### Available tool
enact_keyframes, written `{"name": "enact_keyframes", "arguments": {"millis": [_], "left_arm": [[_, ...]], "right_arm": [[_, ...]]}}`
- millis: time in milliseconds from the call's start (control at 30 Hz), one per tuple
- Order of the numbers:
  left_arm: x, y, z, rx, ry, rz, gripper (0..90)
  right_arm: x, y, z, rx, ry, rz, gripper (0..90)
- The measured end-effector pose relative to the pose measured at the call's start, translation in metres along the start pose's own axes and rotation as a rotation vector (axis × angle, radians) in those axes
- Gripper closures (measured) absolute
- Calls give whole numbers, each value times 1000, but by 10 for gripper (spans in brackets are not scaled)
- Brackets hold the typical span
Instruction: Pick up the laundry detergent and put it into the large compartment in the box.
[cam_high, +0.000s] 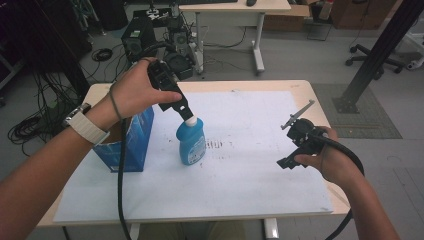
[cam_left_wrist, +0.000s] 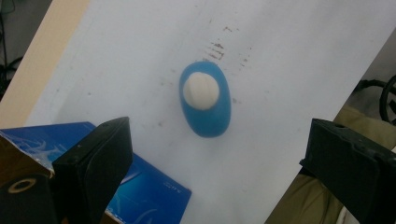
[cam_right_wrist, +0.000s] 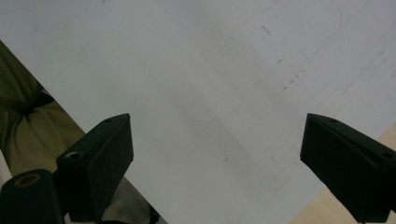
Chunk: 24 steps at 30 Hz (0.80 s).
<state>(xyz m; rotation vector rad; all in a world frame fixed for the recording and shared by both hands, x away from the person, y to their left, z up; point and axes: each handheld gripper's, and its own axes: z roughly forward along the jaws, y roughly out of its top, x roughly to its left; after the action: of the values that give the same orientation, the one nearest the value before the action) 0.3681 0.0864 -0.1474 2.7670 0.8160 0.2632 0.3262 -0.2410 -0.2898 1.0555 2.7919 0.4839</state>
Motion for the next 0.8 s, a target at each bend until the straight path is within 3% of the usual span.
{"name": "enact_keyframes", "arguments": {"millis": [433, 800], "left_arm": [[5, 6, 9, 24, 13, -98, 77], [9, 7, 19, 48, 15, -136, 82]], "right_arm": [[-1, -1, 1, -2, 4, -2, 97], [-1, -2, 1, -2, 5, 0, 97]]}}
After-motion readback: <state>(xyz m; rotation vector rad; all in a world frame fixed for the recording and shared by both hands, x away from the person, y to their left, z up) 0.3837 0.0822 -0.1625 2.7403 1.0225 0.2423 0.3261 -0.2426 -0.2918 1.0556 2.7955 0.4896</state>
